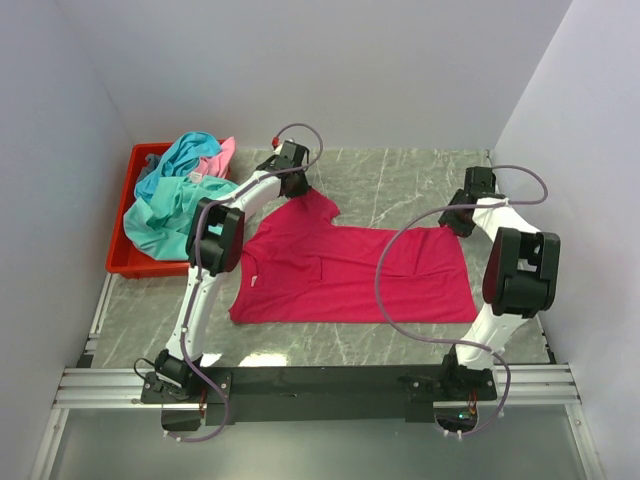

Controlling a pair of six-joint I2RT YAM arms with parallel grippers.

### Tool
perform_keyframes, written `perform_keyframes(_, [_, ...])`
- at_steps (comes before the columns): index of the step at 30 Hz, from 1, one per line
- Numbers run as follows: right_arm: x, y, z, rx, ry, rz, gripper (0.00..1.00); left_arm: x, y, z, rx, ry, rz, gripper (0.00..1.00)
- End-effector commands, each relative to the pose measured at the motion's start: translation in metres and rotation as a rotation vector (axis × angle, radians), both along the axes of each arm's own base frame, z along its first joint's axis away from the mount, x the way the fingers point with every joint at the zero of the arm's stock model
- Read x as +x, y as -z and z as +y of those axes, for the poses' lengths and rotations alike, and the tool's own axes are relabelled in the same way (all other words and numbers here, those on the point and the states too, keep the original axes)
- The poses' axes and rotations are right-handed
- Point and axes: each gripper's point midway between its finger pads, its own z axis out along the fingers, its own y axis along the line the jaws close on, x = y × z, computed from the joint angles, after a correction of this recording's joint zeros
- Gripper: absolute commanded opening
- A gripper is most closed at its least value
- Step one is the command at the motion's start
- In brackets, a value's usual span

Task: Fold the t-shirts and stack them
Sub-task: Fold the tshirt

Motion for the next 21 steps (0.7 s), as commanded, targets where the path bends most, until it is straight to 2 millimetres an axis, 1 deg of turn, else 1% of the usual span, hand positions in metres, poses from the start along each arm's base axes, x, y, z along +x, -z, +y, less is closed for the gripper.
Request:
perform_keyframes(1, [0.031,-0.018,-0.028,-0.097,0.069,-0.102,0.48,-0.002,-0.041,-0.004,-0.025,0.011,-0.057,0.00])
perform_keyframes(4, [0.039,-0.014,-0.034,-0.119,0.082,-0.102,0.48,-0.002,-0.045,-0.003,-0.021,0.010,-0.062,0.00])
perform_keyframes(5, [0.042,-0.010,-0.035,-0.126,0.080,-0.094,0.48,-0.002,-0.045,-0.003,-0.021,0.010,-0.062,0.00])
perform_keyframes(7, [0.046,-0.008,-0.041,-0.145,0.092,-0.094,0.48,-0.003,-0.044,-0.003,-0.021,0.012,-0.057,0.00])
perform_keyframes(10, [0.054,-0.003,-0.044,-0.146,0.089,-0.087,0.48,-0.004,-0.045,-0.002,-0.016,0.014,-0.057,0.00])
perform_keyframes(11, [0.059,-0.002,-0.045,-0.148,0.089,-0.087,0.48,-0.004,-0.047,-0.001,-0.017,0.011,-0.060,0.00])
perform_keyframes(14, [0.065,0.002,-0.049,-0.159,0.091,-0.070,0.48,-0.005,-0.046,0.000,-0.011,0.014,-0.057,0.00])
perform_keyframes(18, [0.064,0.003,-0.049,-0.161,0.085,-0.066,0.48,-0.006,-0.049,0.001,-0.005,0.015,-0.060,0.00])
perform_keyframes(20, [0.059,0.007,-0.048,-0.164,0.084,-0.048,0.47,-0.007,-0.048,0.003,0.001,0.015,-0.056,0.00])
perform_keyframes(21, [0.053,0.012,-0.048,-0.161,0.084,-0.029,0.47,-0.007,-0.047,0.004,0.002,0.013,-0.053,0.00])
